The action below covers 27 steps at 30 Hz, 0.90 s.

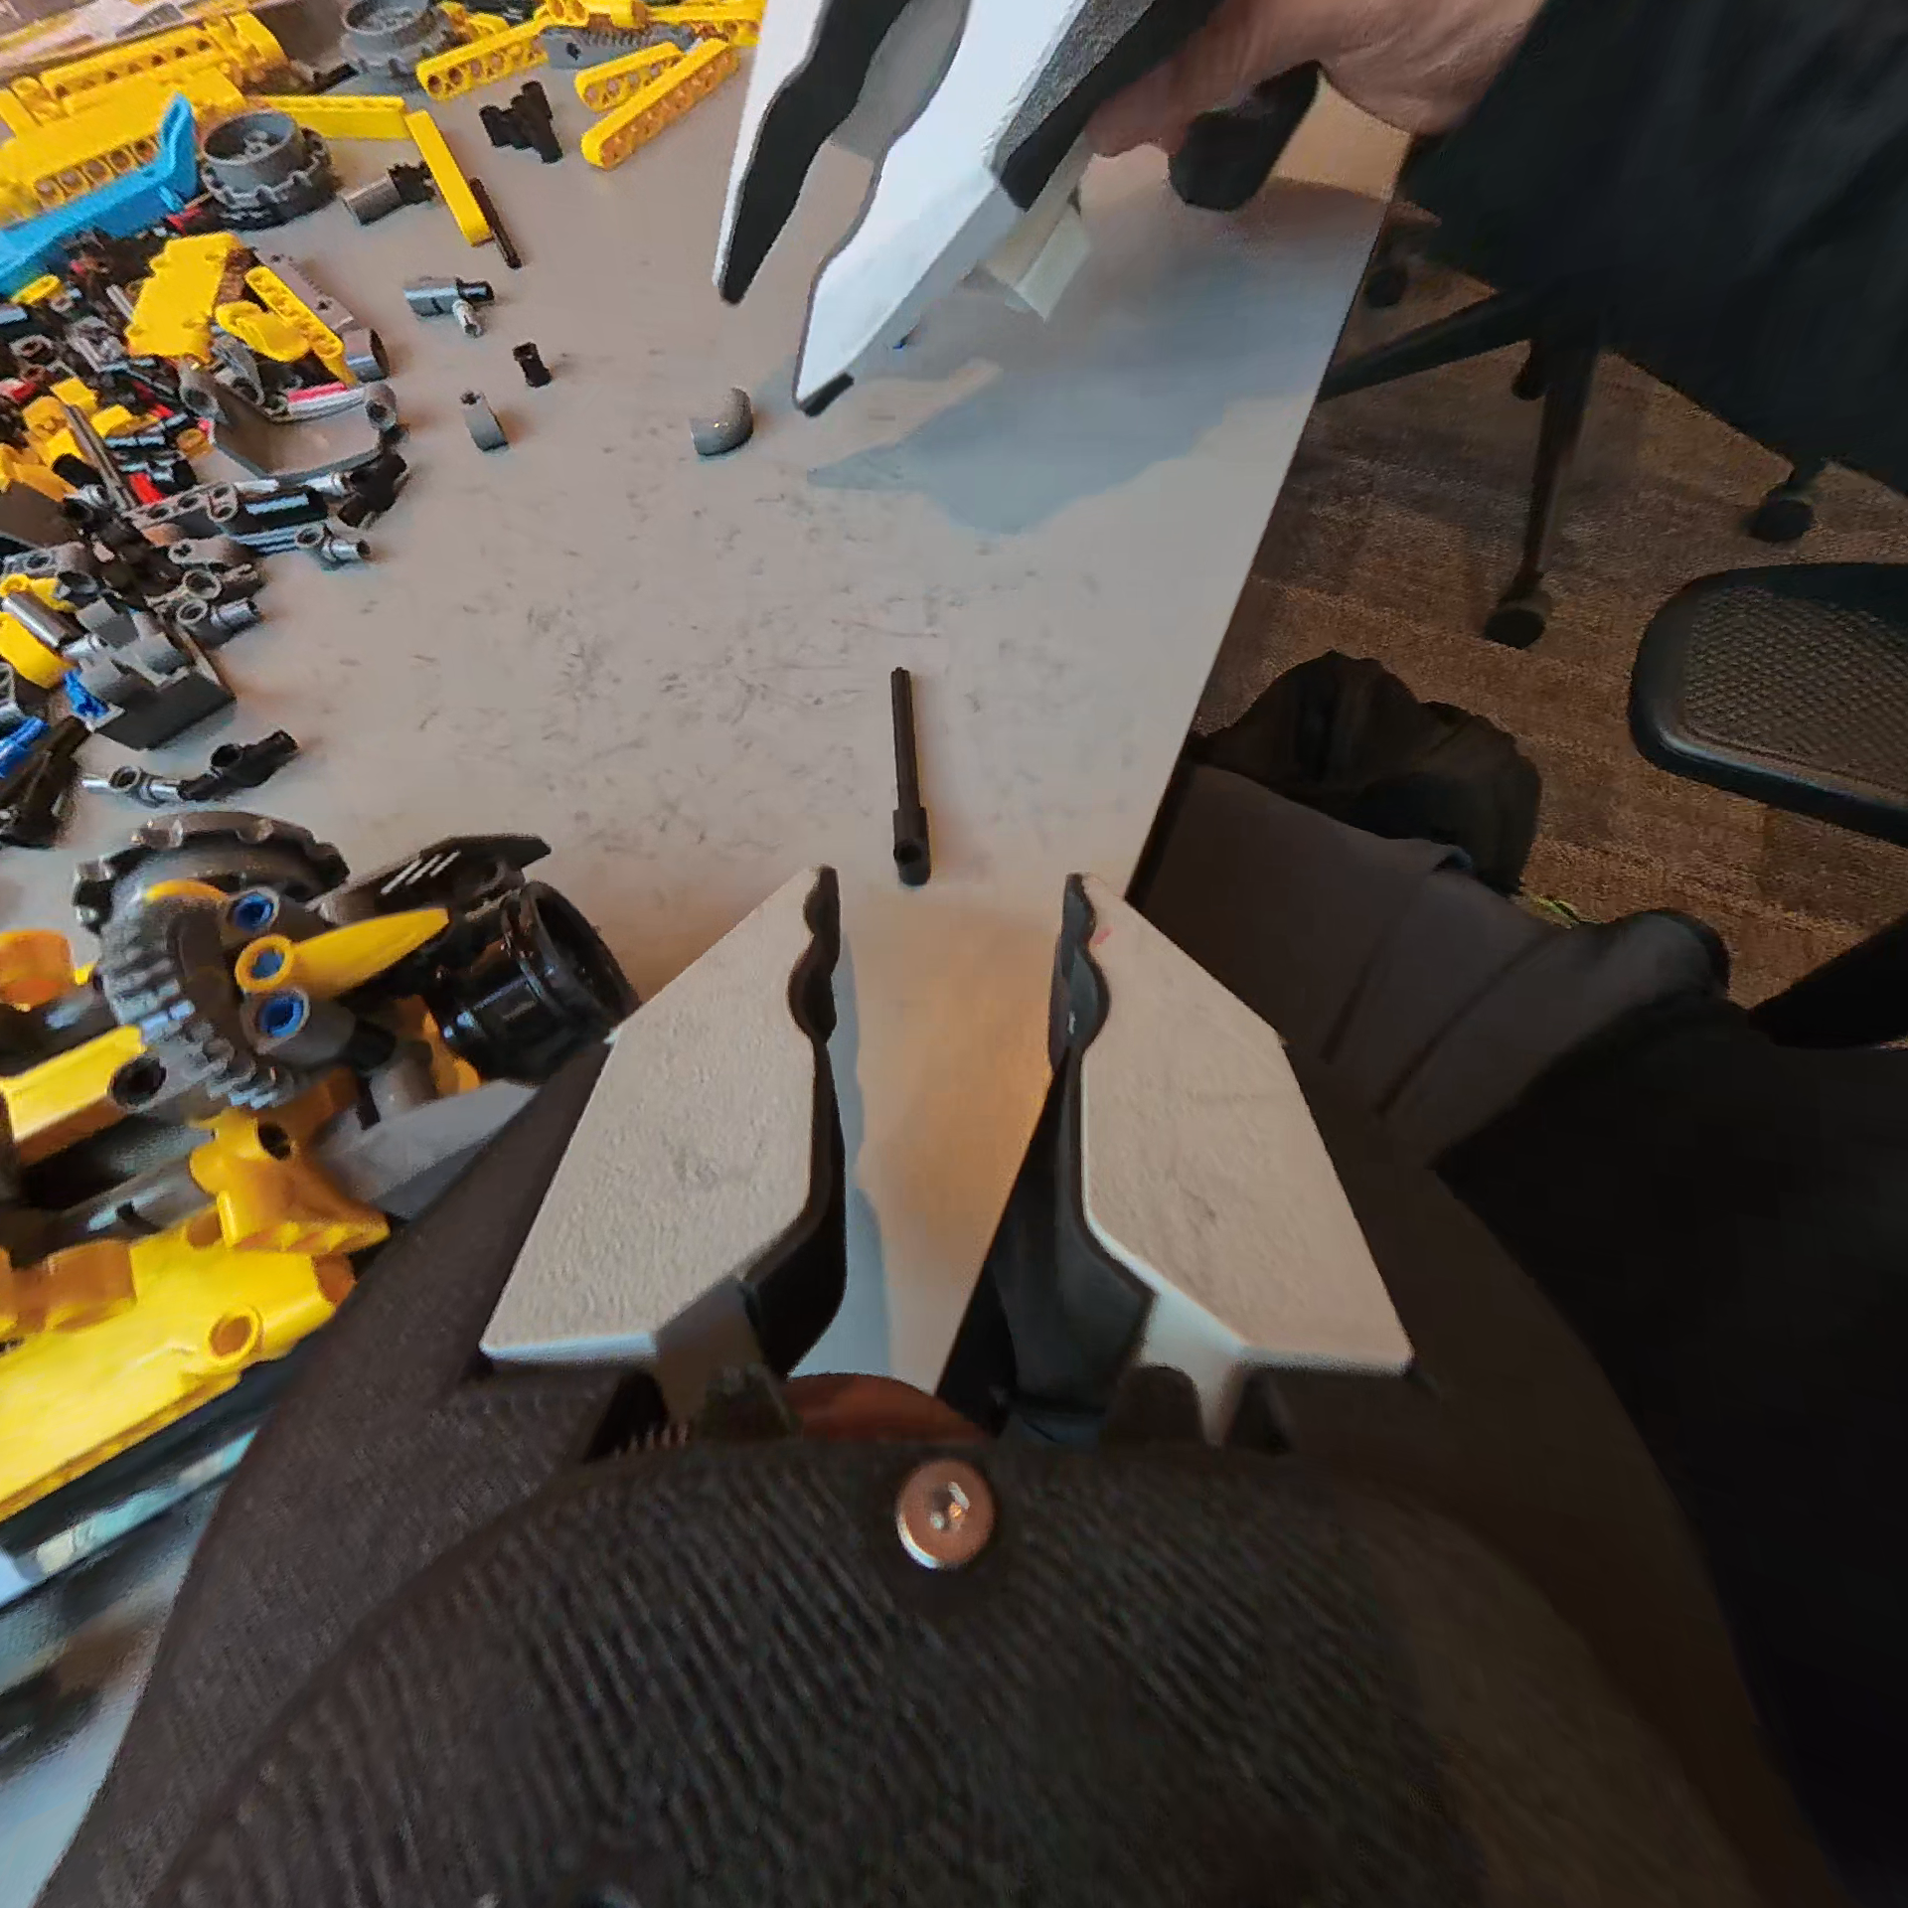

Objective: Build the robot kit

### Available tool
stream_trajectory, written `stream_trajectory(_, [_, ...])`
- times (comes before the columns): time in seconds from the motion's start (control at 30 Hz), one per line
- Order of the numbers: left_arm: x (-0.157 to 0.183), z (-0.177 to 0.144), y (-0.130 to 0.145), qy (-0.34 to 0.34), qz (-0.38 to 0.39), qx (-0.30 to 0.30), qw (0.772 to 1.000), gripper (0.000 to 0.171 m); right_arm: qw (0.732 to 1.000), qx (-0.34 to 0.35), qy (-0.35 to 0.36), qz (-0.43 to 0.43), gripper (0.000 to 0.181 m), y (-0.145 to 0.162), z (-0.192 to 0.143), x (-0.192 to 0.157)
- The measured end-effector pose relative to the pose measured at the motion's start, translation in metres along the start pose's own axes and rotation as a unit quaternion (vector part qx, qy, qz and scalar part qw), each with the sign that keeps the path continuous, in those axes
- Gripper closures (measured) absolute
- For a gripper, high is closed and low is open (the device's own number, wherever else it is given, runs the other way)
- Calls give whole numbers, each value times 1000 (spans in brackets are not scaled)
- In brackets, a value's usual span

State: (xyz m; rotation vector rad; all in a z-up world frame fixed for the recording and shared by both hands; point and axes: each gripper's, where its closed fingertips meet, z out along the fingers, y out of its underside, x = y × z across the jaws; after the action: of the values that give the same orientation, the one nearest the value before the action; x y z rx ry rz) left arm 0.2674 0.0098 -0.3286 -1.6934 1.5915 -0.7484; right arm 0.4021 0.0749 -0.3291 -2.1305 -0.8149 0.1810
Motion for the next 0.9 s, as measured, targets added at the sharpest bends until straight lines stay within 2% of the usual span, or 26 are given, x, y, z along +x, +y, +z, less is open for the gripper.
stream_trajectory(0.13, [2,0,-6,10,23,0,1000,131,997,-41,-52,-33,152,4,14,-1])
stream_trajectory(0.17, [2,0,-6,12,30,-3,999,130,996,-53,-56,-36,155,7,19,2])
stream_trajectory(0.23, [4,-2,-8,15,52,-2,999,130,994,-53,-90,-30,173,5,22,1])
stream_trajectory(0.33, [8,-4,-11,16,102,-6,995,132,990,-73,-124,-8,175,5,23,-2])
stream_trajectory(0.43, [8,-8,-20,-7,171,10,985,131,983,-41,-177,38,175,-13,12,-28])
stream_trajectory(0.57, [8,-15,-42,-49,279,60,957,132,944,13,-307,119,175,-47,-20,-90])
stream_trajectory(0.67, [8,-19,-54,-81,351,87,929,132,907,9,-388,162,174,-54,-37,-126])
stream_trajectory(0.8, [20,-18,-51,-53,395,100,911,149,865,9,-459,204,174,-58,-47,-151])
stream_trajectory(0.9, [28,-17,-46,-31,403,102,909,160,850,7,-481,214,174,-56,-48,-161])
